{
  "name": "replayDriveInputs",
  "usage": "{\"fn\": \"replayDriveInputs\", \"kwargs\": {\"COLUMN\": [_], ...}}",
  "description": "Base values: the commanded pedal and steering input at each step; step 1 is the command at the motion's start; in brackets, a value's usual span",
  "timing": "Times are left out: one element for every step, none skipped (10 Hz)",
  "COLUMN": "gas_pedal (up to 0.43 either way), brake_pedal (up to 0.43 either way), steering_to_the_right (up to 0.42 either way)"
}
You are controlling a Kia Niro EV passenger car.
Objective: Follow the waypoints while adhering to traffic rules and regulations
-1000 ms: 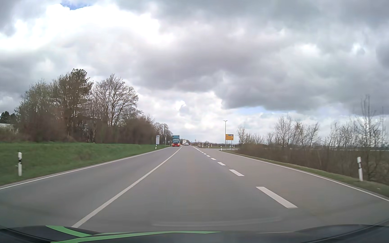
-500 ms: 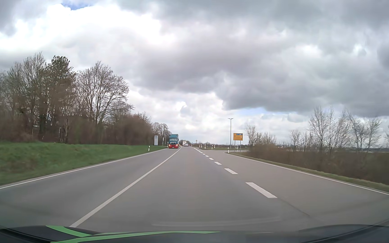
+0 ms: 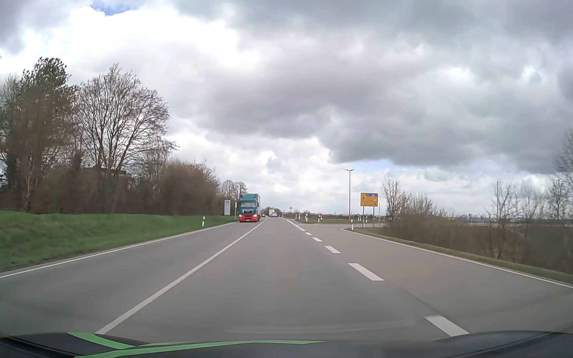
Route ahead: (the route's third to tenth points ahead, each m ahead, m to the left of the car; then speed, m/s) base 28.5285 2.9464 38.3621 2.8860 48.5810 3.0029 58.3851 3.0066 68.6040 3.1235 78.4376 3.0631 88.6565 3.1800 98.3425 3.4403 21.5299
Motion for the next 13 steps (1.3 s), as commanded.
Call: {"fn": "replayDriveInputs", "kwargs": {"gas_pedal": [0.177,0.177,0.177,0.177,0.177,0.177,0.177,0.177,0.177,0.177,0.177,0.177,0.177], "brake_pedal": [0.0,0.0,0.0,0.0,0.0,0.0,0.0,0.0,0.0,0.0,0.0,0.0,0.0], "steering_to_the_right": [0.0,0.0,0.0,0.0,0.0,0.0,-0.001,-0.001,-0.001,-0.001,-0.002,-0.004,-0.004]}}
